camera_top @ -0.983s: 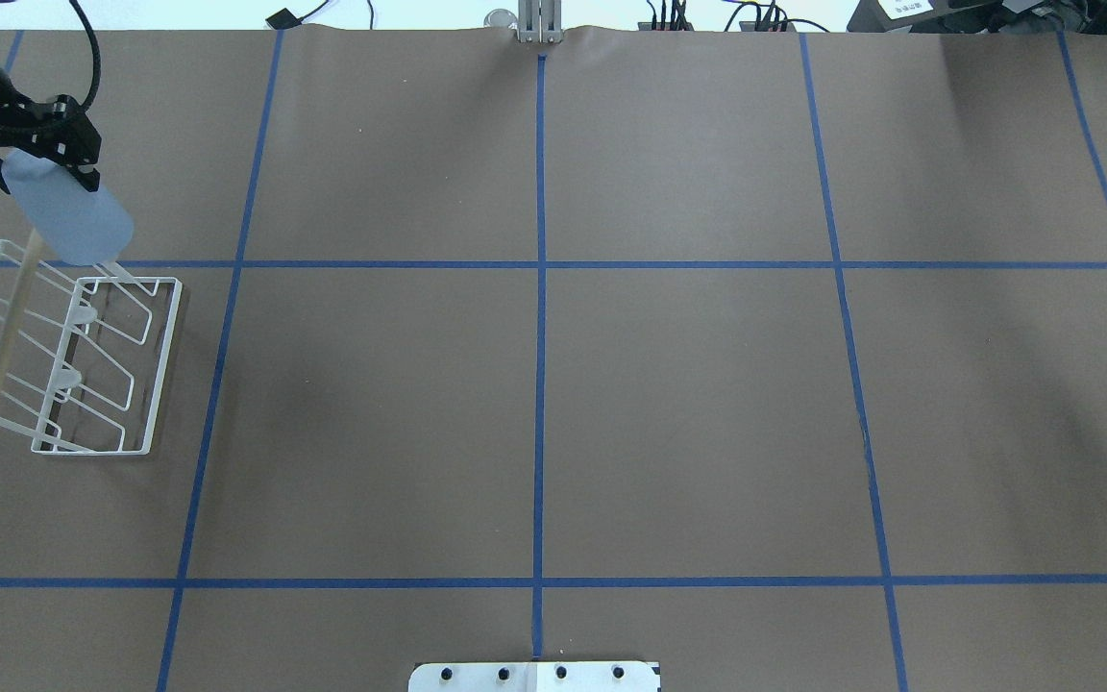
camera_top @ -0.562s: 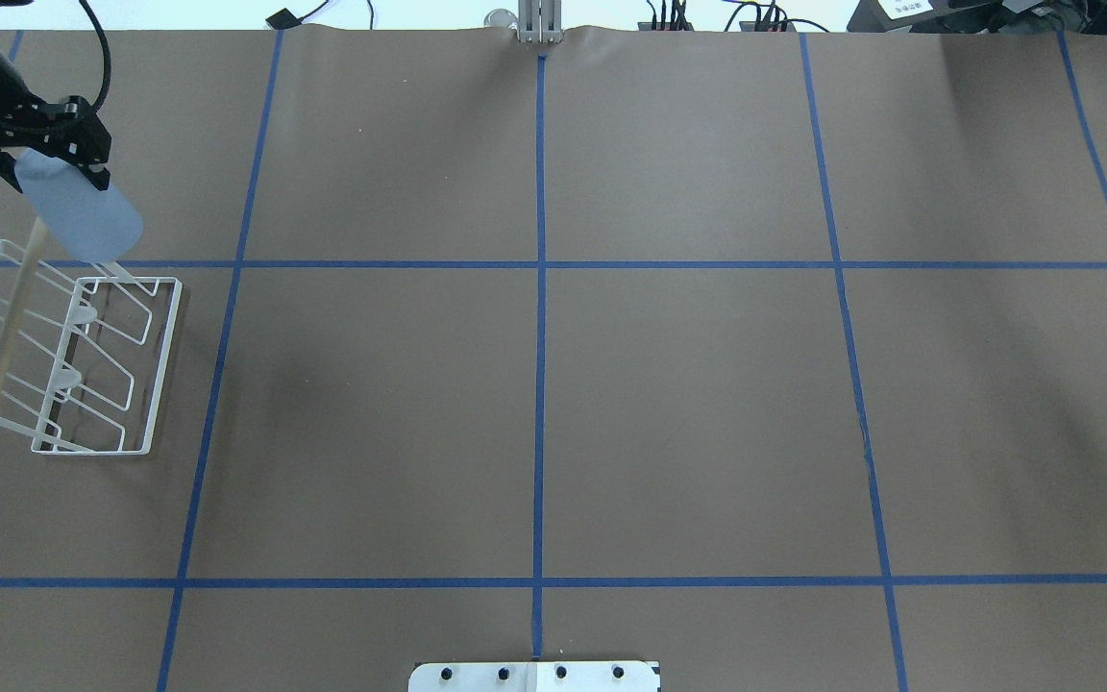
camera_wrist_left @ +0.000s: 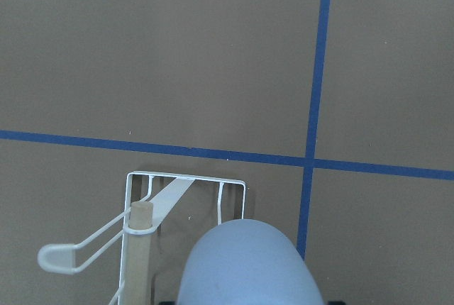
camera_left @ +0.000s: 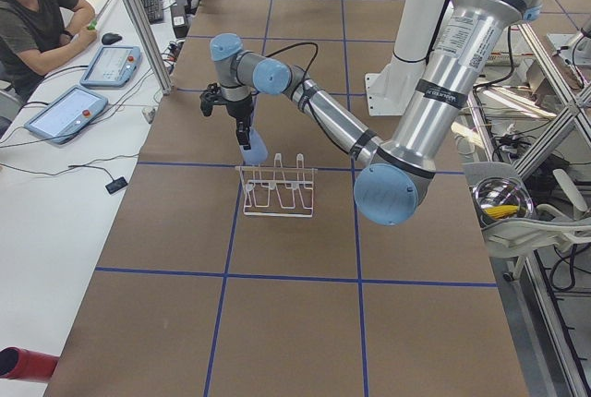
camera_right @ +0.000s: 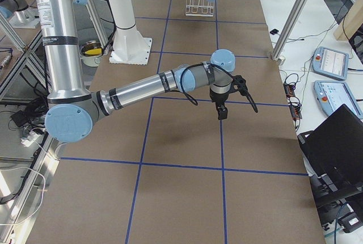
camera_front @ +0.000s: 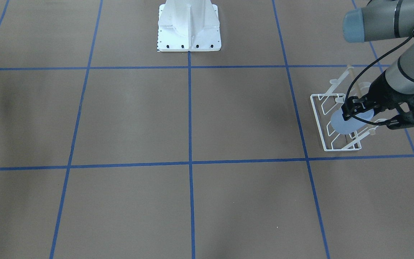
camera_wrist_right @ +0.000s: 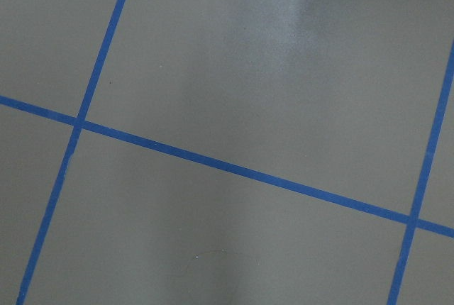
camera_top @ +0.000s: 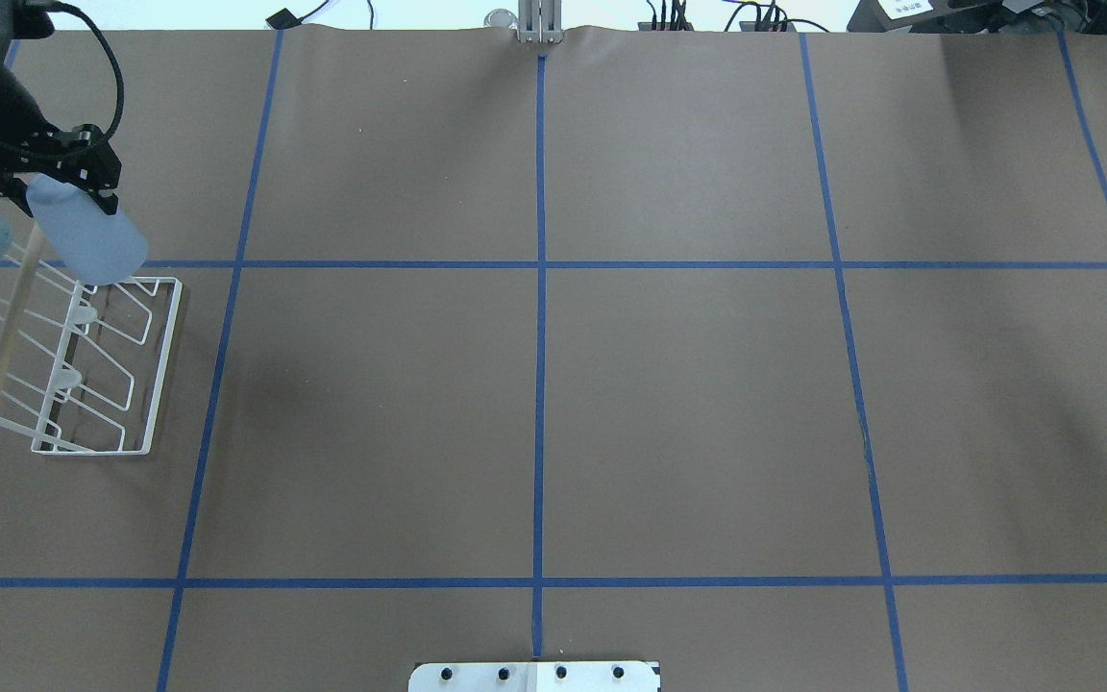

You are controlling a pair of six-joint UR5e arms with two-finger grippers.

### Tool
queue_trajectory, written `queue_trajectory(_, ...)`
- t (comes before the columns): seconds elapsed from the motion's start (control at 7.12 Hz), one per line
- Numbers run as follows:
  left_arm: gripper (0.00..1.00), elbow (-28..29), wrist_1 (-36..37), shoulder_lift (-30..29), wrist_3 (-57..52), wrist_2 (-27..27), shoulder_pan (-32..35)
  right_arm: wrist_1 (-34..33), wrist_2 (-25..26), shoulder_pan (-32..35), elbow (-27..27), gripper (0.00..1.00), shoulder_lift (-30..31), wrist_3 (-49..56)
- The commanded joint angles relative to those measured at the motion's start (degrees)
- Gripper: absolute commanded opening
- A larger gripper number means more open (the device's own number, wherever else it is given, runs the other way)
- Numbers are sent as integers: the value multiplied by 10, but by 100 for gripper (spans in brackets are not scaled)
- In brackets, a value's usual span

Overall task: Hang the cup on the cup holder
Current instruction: 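Lower the cup with the left gripper onto a rack peg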

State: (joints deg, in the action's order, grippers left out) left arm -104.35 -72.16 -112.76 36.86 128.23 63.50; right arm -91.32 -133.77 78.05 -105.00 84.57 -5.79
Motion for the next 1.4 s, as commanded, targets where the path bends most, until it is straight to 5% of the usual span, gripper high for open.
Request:
queue_trajectory(0.0, 0, 10, -4, 1, 0, 0, -7, -1, 0, 0, 0, 100, 0, 0)
queue_trajectory(0.42, 4, 44, -40, 1, -1, 1, -7, -2, -2, 0, -1, 100, 0, -1)
queue_trajectory(0.56, 41, 43, -40, 1, -1, 14, -7, -2, -3, 0, -3, 100, 1, -1)
queue_trajectory(0.7, 91, 43, -40, 1, -5, 31, -7, -8, -5, 1, -7, 100, 0, -1)
queue_trajectory(0.84, 99, 41, -40, 1, -3, 31, -7, -31, -5, -1, -18, 100, -5, -1)
queue_trajectory(1.26, 99, 6, -36, 12, -45, 32, 4, -36, -2, -2, -21, 100, -6, -2)
